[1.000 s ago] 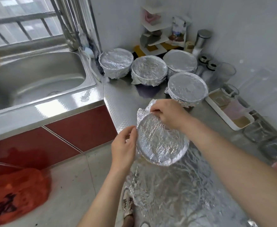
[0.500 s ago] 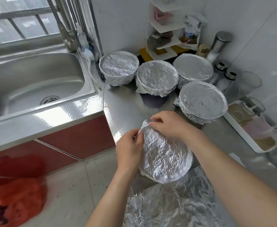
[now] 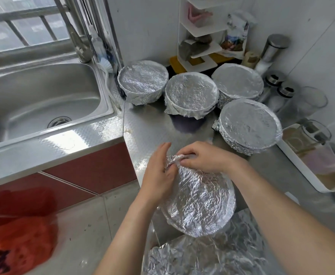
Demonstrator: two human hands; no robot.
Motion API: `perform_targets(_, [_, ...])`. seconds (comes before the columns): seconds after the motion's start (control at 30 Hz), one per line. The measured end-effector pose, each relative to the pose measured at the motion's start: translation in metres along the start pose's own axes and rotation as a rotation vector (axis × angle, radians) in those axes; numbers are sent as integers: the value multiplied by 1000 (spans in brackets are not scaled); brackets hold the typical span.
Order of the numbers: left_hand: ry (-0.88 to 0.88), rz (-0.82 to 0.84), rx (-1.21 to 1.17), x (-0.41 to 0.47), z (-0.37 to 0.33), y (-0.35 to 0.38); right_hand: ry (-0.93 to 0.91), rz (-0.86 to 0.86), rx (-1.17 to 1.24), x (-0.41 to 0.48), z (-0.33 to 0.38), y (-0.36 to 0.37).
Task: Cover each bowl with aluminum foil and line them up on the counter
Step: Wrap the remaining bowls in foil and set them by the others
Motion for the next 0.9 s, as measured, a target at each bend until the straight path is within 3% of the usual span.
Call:
perform_targets(0.1, [-20, 159, 23, 11, 0, 5, -7, -43, -5, -3, 1, -3])
perform_targets(0.23, [-36, 220, 29, 14, 4, -3, 1, -174, 0, -10, -3, -14])
perform_targets(0.43, [-47, 91, 55, 1, 15, -18, 0, -382, -39, -25, -4, -25])
perform_targets(0.63, [52, -7, 410, -7, -12, -28, -10, -465, -57, -25, -1, -22])
perform_targets(0.77, [-11, -90, 309, -17, -12, -29, -46, -471, -87, -29, 6, -24])
perform_targets(0.9, [-76, -126, 264, -27, -7, -30, 120, -548, -137, -49, -16, -44])
Point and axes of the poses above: each hand's wrist, its own x-axis towards the middle knuckle, its own y-axis out of the palm, z = x × y, the point moved 10 cm from there along x, towards the middle knuckle, and after that the axes turned 10 degrees about y, right-handed, at the moved point
